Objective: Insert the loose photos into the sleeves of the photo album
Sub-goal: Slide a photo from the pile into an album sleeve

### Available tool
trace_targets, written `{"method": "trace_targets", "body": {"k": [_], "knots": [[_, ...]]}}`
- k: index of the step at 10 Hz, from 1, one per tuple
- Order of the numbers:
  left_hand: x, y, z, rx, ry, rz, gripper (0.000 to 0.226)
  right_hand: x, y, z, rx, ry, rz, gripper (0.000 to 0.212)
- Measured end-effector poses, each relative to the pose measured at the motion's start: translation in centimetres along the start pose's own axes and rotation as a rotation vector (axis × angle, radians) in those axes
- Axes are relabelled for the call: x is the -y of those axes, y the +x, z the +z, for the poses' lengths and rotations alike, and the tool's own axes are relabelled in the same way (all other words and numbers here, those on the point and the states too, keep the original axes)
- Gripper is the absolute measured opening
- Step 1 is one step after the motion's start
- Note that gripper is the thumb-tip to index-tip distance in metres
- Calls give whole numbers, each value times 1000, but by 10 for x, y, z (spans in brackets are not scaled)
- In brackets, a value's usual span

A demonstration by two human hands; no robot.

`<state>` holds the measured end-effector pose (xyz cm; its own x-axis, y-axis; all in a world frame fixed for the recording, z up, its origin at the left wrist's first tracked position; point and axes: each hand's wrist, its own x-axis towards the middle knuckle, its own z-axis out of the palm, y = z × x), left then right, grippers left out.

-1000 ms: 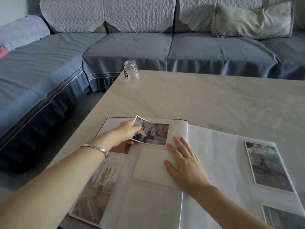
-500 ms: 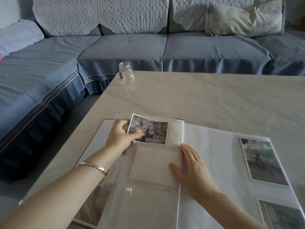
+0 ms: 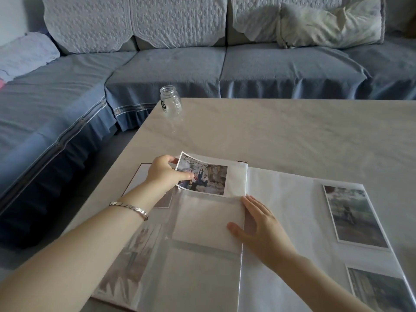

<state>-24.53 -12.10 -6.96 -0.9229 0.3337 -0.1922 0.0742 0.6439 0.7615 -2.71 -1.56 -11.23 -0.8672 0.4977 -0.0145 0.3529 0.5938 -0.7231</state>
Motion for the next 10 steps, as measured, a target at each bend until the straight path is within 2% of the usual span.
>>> {"method": "trace_targets", "body": {"k": [1,3,4,5,6,7,8,10], "knots": [[-4,-1,-6,50,-95,-89,57,0,0,-1,10,-17,-10,74],[-14,-8,-5,78,-28,5,33,1,1,-3,15,-42,-36,73],[-17,-11,-6,152,-11,-3,9,1,1,-4,24,-48,-35,74],[-18,-15,-4,152,-2,43,18,0,1,-4,32,-51,-32,74],[-17,-21,-4,45,-10,98,2,0,0,-4,32,-39,-27,75],[-16,-25,-4,-34,-6,123,12,0,0,-3,31,-37,-29,75],[-15,-31,0,-130,32,191,5,0,-1,-3,31,-39,-28,75],[-9,-35,5,-243,87,336,5,-1,-2,-2,38,-37,-25,76]]}}
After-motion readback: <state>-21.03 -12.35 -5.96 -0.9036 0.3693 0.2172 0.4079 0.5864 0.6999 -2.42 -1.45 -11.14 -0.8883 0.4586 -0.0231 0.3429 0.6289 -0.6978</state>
